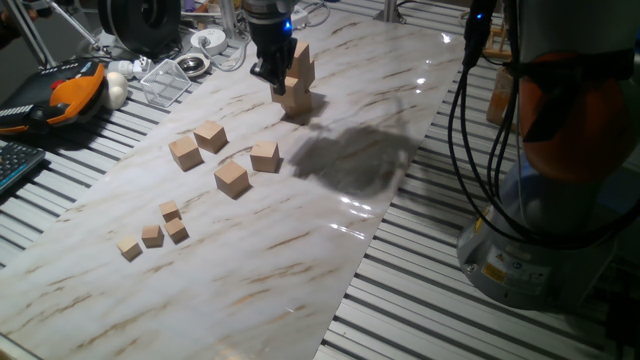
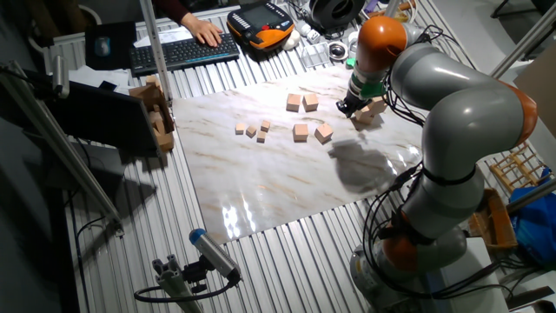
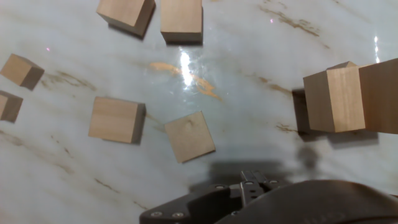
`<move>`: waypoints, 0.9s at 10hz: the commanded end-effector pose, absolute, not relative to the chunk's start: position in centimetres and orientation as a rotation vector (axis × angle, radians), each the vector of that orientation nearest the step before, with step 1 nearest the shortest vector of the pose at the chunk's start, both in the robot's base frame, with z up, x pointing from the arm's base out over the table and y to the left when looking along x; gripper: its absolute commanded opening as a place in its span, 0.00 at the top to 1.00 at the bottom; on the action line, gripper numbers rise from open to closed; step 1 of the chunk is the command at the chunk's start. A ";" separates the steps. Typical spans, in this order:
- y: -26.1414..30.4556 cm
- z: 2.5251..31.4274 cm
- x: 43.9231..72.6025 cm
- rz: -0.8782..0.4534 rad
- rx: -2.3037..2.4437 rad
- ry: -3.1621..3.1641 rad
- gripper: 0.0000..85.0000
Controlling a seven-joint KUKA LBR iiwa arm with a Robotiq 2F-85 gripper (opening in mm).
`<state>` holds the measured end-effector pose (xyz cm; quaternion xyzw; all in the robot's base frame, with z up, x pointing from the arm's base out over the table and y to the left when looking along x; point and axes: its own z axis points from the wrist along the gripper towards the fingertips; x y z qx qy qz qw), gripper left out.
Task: Stack the blocks into a cross shape
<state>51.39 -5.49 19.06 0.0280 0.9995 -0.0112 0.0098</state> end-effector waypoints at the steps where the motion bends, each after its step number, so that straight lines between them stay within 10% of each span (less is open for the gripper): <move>1: -5.5 19.1 51.4 -0.042 0.087 3.119 1.00; 9: -4.9 18.3 50.7 -0.052 0.110 3.098 1.00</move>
